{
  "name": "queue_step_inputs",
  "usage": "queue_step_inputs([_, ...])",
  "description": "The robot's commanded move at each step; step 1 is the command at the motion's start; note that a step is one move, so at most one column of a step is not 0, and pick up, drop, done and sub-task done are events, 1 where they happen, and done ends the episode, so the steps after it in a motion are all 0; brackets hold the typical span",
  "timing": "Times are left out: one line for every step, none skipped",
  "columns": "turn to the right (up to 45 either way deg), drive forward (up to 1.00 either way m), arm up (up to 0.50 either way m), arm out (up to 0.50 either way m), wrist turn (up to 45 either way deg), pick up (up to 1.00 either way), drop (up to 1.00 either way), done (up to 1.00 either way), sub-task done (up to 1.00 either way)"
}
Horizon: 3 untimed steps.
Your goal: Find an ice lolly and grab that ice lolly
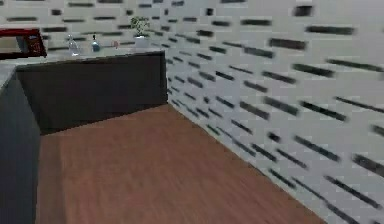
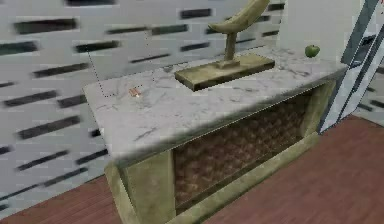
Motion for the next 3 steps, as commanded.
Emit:
queue_step_inputs([-12.0, 0.00, 0.00, 0.00, 0.0, 0.00, 0.00, 0.00, 0.00])
queue_step_inputs([45.0, 0.00, 0.00, 0.00, 0.0, 0.00, 0.00, 0.00, 0.00])
queue_step_inputs([39.0, 0.00, 0.00, 0.00, 0.0, 0.00, 0.00, 0.00, 0.00])
